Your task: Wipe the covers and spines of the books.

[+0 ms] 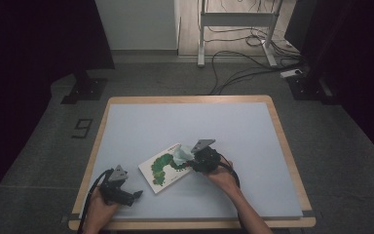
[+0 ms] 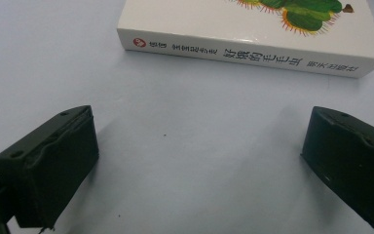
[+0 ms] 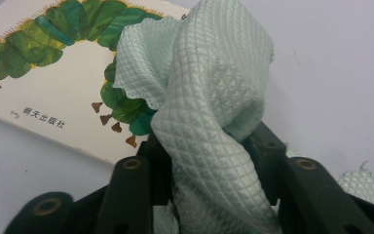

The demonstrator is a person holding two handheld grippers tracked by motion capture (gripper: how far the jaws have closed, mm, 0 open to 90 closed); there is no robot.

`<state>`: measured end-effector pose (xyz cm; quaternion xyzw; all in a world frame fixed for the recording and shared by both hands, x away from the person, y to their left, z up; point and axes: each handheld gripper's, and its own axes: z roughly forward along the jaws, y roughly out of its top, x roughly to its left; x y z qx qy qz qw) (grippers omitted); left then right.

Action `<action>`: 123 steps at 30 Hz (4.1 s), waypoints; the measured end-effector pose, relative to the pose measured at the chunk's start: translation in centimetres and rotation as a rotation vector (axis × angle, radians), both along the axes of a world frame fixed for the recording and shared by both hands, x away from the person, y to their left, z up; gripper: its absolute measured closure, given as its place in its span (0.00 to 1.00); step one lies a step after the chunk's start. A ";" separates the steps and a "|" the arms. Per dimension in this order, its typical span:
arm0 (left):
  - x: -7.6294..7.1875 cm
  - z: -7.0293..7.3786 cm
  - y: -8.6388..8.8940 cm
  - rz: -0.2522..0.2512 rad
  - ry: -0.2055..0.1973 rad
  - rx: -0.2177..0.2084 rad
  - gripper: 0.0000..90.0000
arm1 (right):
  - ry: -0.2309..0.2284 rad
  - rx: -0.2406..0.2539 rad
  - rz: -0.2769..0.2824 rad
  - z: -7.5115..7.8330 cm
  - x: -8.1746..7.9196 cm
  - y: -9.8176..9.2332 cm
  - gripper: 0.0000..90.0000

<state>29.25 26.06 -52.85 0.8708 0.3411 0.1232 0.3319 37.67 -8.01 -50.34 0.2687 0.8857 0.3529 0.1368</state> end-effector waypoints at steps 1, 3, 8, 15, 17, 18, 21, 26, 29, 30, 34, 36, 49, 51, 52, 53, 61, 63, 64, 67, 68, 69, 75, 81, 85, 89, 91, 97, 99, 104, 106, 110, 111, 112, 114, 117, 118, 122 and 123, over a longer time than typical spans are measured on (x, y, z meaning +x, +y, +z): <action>0.0 0.0 0.0 0.000 0.000 0.000 0.00 | 0.001 -0.004 0.001 0.0 0.0 0.0 0.61; 0.0 0.0 0.0 0.001 -0.001 0.000 0.00 | 0.000 -0.010 -0.006 0.2 0.0 0.1 0.56; 0.0 0.0 0.0 0.001 -0.001 0.000 0.00 | -0.005 -0.020 -0.018 0.6 -0.1 -0.1 0.48; 0.0 0.0 0.0 0.000 0.000 0.000 0.00 | -0.018 -0.026 -0.026 0.8 -0.2 -0.2 0.72; 0.0 0.0 0.0 0.001 -0.001 0.000 0.00 | -0.016 -0.023 -0.027 0.7 -0.1 -0.1 0.77; 0.0 0.0 0.0 0.001 -0.001 0.000 0.00 | -0.015 -0.024 -0.026 0.6 0.0 0.0 0.79; 0.0 0.0 0.0 0.001 -0.001 0.000 0.00 | -0.015 -0.031 -0.022 0.3 0.1 0.3 0.81; 0.0 0.0 0.0 0.001 -0.001 0.000 0.00 | 0.005 -0.015 -0.020 0.0 0.1 0.2 0.83; 0.0 0.0 0.0 0.001 -0.001 0.000 0.00 | 0.009 -0.010 -0.015 -0.1 0.0 0.2 0.83; 0.0 0.0 0.0 0.001 -0.001 0.000 0.00 | 0.015 -0.007 -0.010 -0.1 -0.1 0.2 0.83; 0.0 0.0 0.0 0.001 -0.001 0.000 0.00 | 0.019 -0.009 0.007 -0.1 -0.4 0.4 0.83; 0.0 0.0 0.0 0.000 0.000 0.000 0.00 | 0.023 -0.004 0.020 -0.1 -0.5 0.5 0.83; 0.0 0.0 0.0 0.001 -0.001 0.000 0.00 | 0.043 0.022 0.084 -0.1 -1.8 1.8 0.83; 0.0 0.0 0.0 0.001 -0.001 0.000 0.00 | 0.052 0.030 0.101 -0.2 -2.0 2.1 0.83; 0.0 0.0 0.0 0.001 -0.001 0.000 0.00 | 0.055 0.034 0.107 -0.2 -2.1 2.2 0.83; 0.0 0.0 0.0 0.000 -0.001 0.000 0.00 | 0.057 0.036 0.113 -0.2 -2.1 2.3 0.83; 0.0 0.0 0.0 0.000 -0.001 0.001 0.00 | 0.075 0.057 0.161 -0.2 -2.9 3.5 0.83; 0.0 0.0 0.0 0.000 -0.001 0.001 0.00 | 0.086 0.065 0.179 -0.2 -3.2 3.9 0.83; 0.0 0.0 0.0 0.000 -0.001 0.001 0.00 | 0.087 0.066 0.184 -0.2 -3.3 4.1 0.83; 0.0 0.0 0.0 0.000 -0.001 0.001 0.00 | 0.093 0.069 0.211 -0.2 -3.7 4.7 0.83; 0.0 0.0 0.0 0.001 -0.001 -0.001 0.00 | 0.096 0.073 0.221 -0.2 -3.9 5.0 0.83; 0.0 0.0 0.0 -0.001 -0.001 0.001 0.00 | 0.097 0.074 0.229 -0.2 -4.0 5.2 0.83; 0.0 0.0 0.0 0.000 -0.001 0.000 0.00 | 0.097 0.065 0.267 -0.1 -4.9 6.5 0.83; 0.0 0.0 0.0 -0.001 -0.001 0.001 0.00 | 0.104 0.064 0.291 0.0 -5.4 7.4 0.83; 0.0 0.0 0.0 0.000 -0.001 0.000 0.00 | 0.106 0.061 0.310 0.0 -5.8 8.1 0.83; 0.0 0.0 0.0 -0.001 -0.002 0.001 0.00 | 0.100 0.056 0.334 0.1 -6.2 8.8 0.83; 0.0 0.0 0.0 -0.002 -0.002 0.002 0.00 | 0.100 0.053 0.341 0.1 -6.4 9.2 0.83; 0.0 0.0 0.0 -0.002 -0.002 0.002 0.00 | 0.105 0.042 0.355 0.2 -6.4 9.8 0.83; 0.0 0.0 0.0 -0.001 -0.002 0.002 0.00 | 0.106 0.039 0.353 0.2 -6.2 10.0 0.83; 0.0 0.0 0.0 -0.002 -0.002 0.001 0.00 | 0.104 0.036 0.347 0.2 -5.6 10.5 0.83; 0.0 0.0 0.0 -0.002 -0.002 0.002 0.00 | 0.101 0.034 0.336 0.3 -5.3 10.8 0.83; 0.0 0.0 0.0 -0.002 -0.002 0.002 0.00 | 0.095 0.034 0.320 0.3 -4.6 11.2 0.83; 0.0 0.0 0.0 -0.002 -0.003 0.002 0.00 | 0.093 0.032 0.320 0.3 -4.5 11.3 0.83; 0.0 0.0 0.0 -0.002 -0.002 0.002 0.00 | 0.089 0.029 0.318 0.3 -4.3 11.5 0.83; 0.0 0.0 0.0 -0.001 -0.002 0.002 0.00 | 0.081 0.024 0.309 0.3 -4.1 11.7 0.83; 0.0 0.0 0.0 0.000 -0.002 -0.001 0.00 | 0.081 0.024 0.296 0.3 -3.6 12.0 0.82; 0.0 0.0 0.0 0.001 -0.001 -0.001 0.00 | 0.078 0.026 0.293 0.3 -3.4 12.0 0.82; 0.0 0.0 0.0 0.002 -0.002 -0.003 0.00 | 0.080 0.030 0.288 0.2 -3.0 12.1 0.82; 0.0 0.0 0.0 0.001 -0.002 -0.003 0.00 | 0.077 0.031 0.286 0.2 -3.0 12.0 0.82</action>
